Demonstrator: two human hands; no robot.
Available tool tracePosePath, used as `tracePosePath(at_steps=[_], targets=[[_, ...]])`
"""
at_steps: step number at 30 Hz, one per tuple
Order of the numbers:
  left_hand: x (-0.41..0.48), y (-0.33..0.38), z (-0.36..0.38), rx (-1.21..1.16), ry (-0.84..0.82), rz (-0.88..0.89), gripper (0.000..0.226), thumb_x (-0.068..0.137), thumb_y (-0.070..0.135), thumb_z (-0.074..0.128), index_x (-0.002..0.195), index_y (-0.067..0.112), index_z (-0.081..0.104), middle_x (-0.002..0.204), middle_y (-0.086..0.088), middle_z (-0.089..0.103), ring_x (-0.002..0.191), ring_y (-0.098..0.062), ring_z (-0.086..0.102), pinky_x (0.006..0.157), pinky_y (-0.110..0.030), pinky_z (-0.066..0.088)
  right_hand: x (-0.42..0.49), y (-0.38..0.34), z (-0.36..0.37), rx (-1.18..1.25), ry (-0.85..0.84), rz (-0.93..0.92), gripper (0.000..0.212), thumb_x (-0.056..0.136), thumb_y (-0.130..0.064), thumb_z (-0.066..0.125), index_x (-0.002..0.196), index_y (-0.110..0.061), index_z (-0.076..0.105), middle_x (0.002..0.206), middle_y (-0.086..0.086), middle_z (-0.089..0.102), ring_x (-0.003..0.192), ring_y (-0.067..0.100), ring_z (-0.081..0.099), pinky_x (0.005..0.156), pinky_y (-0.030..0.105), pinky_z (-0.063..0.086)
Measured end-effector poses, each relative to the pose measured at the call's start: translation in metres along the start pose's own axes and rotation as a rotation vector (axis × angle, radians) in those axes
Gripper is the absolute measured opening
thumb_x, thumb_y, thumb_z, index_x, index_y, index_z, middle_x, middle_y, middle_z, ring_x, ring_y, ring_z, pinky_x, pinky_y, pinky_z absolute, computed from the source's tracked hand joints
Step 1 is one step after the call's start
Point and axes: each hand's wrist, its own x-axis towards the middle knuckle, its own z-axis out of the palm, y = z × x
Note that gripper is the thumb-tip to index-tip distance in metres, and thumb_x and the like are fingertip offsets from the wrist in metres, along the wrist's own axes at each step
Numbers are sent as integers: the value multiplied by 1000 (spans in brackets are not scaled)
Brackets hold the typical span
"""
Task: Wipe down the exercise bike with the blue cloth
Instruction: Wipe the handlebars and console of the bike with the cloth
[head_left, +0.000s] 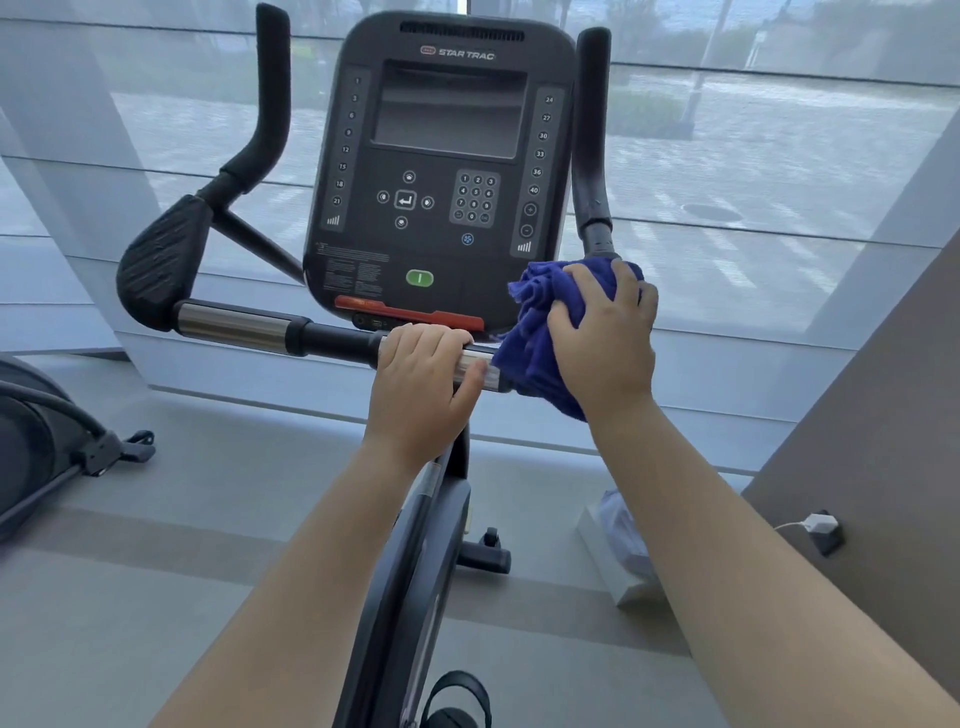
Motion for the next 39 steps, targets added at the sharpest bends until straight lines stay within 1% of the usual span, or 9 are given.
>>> tracePosePath(at_steps=[4, 7, 11, 15, 20, 23, 27, 31, 39], targets=[[0, 1, 0, -2, -8, -13, 37, 92, 40, 36, 99, 14, 61, 96, 0, 61, 95, -23, 52, 91, -36, 36, 29, 5, -6, 7, -57, 19, 38, 95, -33, 44, 133, -30, 49, 146, 3, 33, 129, 30, 30, 84, 45, 44], [1, 2, 0, -6, -6, -20, 37, 92, 41, 36, 98, 14, 61, 96, 1, 61, 94, -22, 52, 91, -36, 37, 52, 5, -8, -29, -71, 28, 38, 96, -35, 41, 131, -24, 51, 137, 7, 42, 121, 33, 38, 80, 40, 42], [2, 3, 1, 3, 1, -36, 35, 91, 40, 36, 96, 15, 61, 93, 1, 61, 92, -22, 53, 88, -34, 36, 64, 6, -8, -9, -79, 31, 33, 92, -41, 46, 119, -28, 57, 119, 9, 51, 107, 36, 48, 75, 34, 39], [2, 6, 1, 18, -14, -47, 35, 91, 40, 35, 93, 16, 60, 90, 2, 59, 88, -21, 50, 86, -34, 36, 57, 9, -9, 33, -92, 40, 41, 85, -49, 51, 122, -32, 54, 115, 9, 51, 101, 38, 53, 78, 35, 44], [2, 8, 0, 25, -9, -50, 35, 90, 40, 33, 91, 16, 58, 86, 1, 57, 86, -21, 49, 84, -35, 36, 36, 13, -15, 69, -104, 101, 53, 89, -45, 50, 140, -35, 38, 124, 13, 48, 106, 39, 52, 81, 36, 41], [2, 11, 0, 36, 10, -64, 35, 90, 39, 33, 89, 15, 58, 84, 0, 56, 84, -22, 46, 84, -35, 33, 21, 15, -18, 132, -84, 156, 55, 89, -44, 51, 141, -35, 35, 121, 14, 48, 104, 41, 54, 83, 37, 43], [3, 11, 1, 52, 19, -66, 34, 90, 39, 33, 88, 16, 58, 84, 1, 55, 84, -21, 45, 85, -32, 29, -4, 14, -19, 150, -44, 145, 58, 90, -40, 51, 144, -32, 32, 123, 15, 45, 103, 40, 54, 84, 39, 46], [3, 10, 2, 69, 1, -67, 34, 90, 40, 32, 89, 17, 57, 86, 2, 56, 86, -21, 46, 86, -33, 30, -32, 9, -15, 162, 21, 153, 61, 92, -40, 53, 147, -29, 30, 135, 14, 38, 112, 38, 48, 88, 39, 45], [2, 8, 1, 58, -22, -51, 37, 91, 42, 31, 94, 17, 58, 91, 1, 58, 90, -22, 48, 88, -33, 31, -84, -5, 9, 346, 158, 210, 65, 92, -38, 55, 149, -27, 26, 148, 14, 24, 127, 37, 38, 99, 45, 42]])
